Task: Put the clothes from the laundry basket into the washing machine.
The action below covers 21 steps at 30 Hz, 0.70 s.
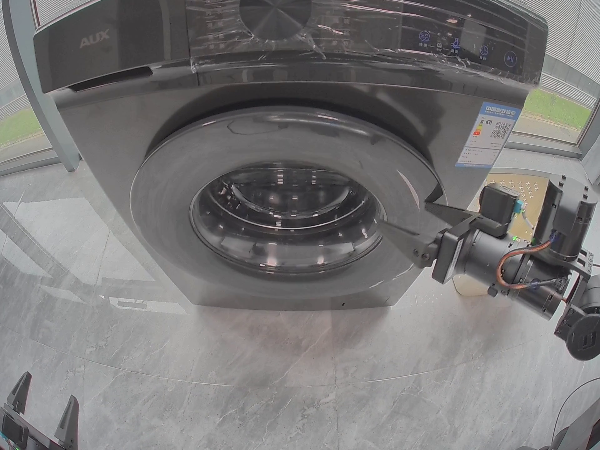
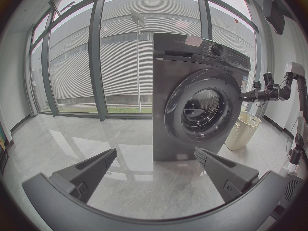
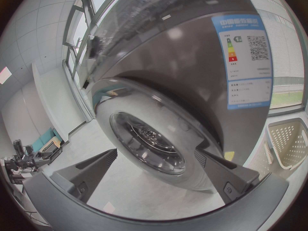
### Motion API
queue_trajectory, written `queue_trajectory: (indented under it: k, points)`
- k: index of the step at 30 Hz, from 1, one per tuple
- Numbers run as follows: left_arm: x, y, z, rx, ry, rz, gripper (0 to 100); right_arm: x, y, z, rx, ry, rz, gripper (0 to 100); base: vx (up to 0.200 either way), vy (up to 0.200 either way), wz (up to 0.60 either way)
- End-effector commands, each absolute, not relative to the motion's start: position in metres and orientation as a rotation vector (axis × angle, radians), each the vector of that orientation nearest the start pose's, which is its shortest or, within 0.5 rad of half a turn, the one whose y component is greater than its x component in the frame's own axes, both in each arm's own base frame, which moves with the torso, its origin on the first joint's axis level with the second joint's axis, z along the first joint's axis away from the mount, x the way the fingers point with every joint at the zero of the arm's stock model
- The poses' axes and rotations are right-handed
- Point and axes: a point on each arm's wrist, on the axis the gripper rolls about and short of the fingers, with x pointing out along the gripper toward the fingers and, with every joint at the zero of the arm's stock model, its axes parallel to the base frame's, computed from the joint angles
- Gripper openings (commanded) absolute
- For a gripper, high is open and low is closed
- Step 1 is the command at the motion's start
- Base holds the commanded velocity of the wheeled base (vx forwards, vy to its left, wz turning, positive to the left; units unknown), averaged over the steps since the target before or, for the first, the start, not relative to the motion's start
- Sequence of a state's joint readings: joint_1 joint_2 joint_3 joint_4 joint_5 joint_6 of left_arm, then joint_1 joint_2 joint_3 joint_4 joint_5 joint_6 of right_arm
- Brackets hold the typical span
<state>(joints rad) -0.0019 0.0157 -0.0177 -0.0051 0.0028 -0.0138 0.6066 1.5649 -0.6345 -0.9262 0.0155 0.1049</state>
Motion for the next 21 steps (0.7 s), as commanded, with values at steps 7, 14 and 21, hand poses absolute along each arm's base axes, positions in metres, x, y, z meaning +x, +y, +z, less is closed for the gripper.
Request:
queue_trajectory:
  k: [7, 14, 21]
  points:
    - [-0.023, 0.0, 0.076, -0.017, -0.003, 0.002, 100, 0.228, 0.154, 0.214, 0.113, -0.005, 0.578, 100, 0.0, 0.0, 0.0]
    - [-0.023, 0.0, 0.076, -0.018, -0.003, 0.0, 100, 0.218, 0.151, 0.206, 0.104, 0.023, 0.584, 100, 0.0, 0.0, 0.0]
    - [-0.023, 0.0, 0.076, -0.015, -0.003, 0.002, 100, 0.157, 0.124, 0.195, 0.088, 0.042, 0.691, 100, 0.0, 0.0, 0.0]
